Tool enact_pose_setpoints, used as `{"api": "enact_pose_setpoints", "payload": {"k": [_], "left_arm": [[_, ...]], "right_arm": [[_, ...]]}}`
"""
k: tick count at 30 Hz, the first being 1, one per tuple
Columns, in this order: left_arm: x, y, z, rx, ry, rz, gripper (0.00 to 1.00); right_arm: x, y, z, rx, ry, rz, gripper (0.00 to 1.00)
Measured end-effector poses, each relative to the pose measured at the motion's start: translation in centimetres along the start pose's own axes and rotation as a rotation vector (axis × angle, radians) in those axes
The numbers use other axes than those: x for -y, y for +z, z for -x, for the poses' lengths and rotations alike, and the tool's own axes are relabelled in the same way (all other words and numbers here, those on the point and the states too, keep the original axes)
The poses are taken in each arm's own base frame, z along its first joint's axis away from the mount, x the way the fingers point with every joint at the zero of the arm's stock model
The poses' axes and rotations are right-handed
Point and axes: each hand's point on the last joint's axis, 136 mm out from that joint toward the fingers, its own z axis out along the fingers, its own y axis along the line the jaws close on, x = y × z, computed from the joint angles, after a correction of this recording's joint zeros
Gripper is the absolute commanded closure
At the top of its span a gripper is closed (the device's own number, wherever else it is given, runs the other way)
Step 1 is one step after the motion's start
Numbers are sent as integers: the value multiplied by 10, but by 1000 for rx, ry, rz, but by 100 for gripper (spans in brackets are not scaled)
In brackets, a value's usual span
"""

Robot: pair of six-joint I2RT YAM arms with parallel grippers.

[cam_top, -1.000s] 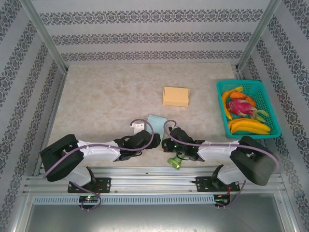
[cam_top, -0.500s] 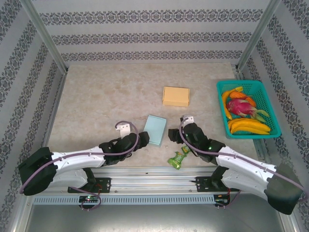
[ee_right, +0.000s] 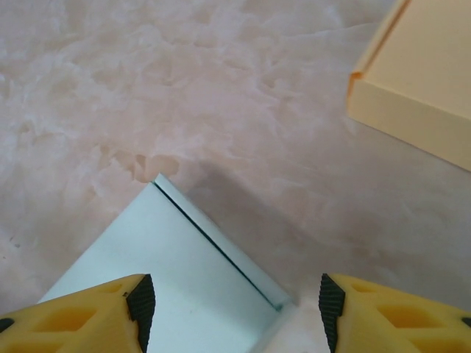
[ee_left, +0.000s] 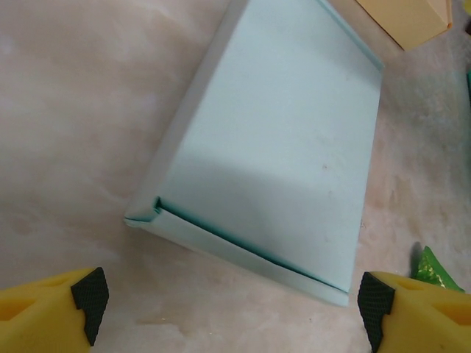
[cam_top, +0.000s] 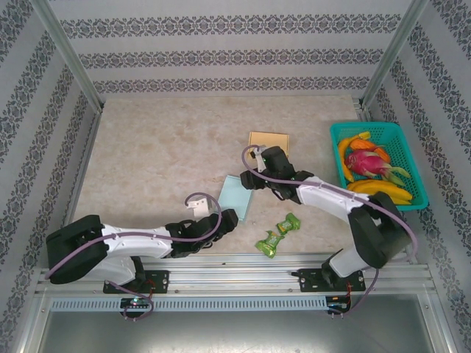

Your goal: Fold the paper box

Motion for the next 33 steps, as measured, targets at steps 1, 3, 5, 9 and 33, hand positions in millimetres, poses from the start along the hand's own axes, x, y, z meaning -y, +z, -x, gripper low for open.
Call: {"api": "enact_pose_setpoints", "payload": {"k": [1,3,5,9,33], "left_arm": [[1,2,-1,-1,-7,0,12],[1,6,-4,-3,-14,4,13],[4,11,-5,-3,-17,6,13],[12,18,-6,3,-24,-1,14],[10,39,11,64,-54,46,15]], "right_arm": [[-1,6,0,-14,-7,10,39],[-2,16,-1,-36,-15,22,39],[-3,27,-3,-59,-28,35,41],[-3,40,-3,-85,-43,53,41],[0,62,-14,-107,-43,145,48]]}}
